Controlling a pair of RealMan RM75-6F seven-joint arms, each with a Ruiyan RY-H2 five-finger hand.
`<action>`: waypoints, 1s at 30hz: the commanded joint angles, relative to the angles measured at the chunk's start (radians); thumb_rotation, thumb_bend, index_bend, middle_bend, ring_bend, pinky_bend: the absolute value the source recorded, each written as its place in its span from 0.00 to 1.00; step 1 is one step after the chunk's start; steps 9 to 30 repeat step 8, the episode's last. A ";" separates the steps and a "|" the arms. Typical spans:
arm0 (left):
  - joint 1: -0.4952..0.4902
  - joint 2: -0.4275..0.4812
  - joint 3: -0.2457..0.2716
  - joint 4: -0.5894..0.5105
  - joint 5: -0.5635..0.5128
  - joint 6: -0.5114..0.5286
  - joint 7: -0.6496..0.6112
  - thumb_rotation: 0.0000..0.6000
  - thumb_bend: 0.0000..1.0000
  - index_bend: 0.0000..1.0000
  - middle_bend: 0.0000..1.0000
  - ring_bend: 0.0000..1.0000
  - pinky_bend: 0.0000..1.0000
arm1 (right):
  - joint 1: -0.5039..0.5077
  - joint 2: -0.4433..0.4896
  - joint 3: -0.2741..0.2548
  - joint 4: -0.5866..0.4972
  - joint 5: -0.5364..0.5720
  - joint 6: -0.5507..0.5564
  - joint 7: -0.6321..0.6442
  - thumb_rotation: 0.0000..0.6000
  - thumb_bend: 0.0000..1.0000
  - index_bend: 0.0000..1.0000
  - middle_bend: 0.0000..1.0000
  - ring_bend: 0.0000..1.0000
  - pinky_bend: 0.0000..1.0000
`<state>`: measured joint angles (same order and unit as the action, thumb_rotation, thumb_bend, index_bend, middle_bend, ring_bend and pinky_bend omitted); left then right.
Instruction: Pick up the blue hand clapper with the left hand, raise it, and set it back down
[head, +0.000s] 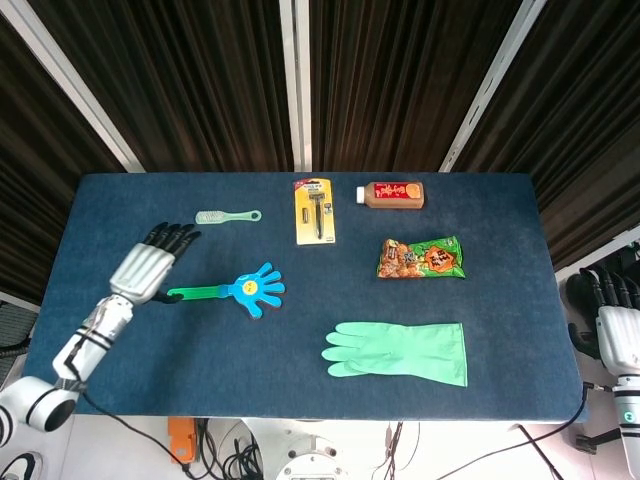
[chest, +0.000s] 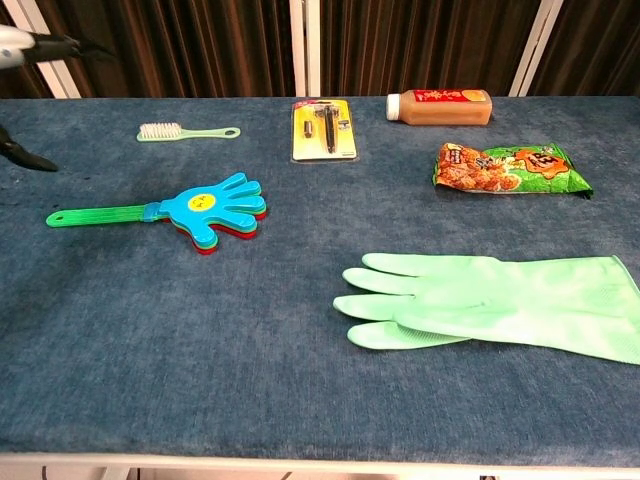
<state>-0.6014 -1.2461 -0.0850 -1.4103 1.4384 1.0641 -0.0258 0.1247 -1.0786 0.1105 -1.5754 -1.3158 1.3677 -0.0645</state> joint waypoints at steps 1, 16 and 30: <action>0.169 0.058 0.028 -0.063 -0.055 0.189 0.064 1.00 0.10 0.00 0.00 0.00 0.00 | -0.017 -0.015 -0.005 0.007 -0.034 0.041 0.009 1.00 0.29 0.00 0.00 0.00 0.00; 0.313 0.062 0.089 -0.043 -0.060 0.306 0.041 1.00 0.12 0.00 0.00 0.00 0.00 | -0.021 -0.033 -0.008 0.010 -0.056 0.062 -0.007 1.00 0.29 0.00 0.00 0.00 0.00; 0.313 0.062 0.089 -0.043 -0.060 0.306 0.041 1.00 0.12 0.00 0.00 0.00 0.00 | -0.021 -0.033 -0.008 0.010 -0.056 0.062 -0.007 1.00 0.29 0.00 0.00 0.00 0.00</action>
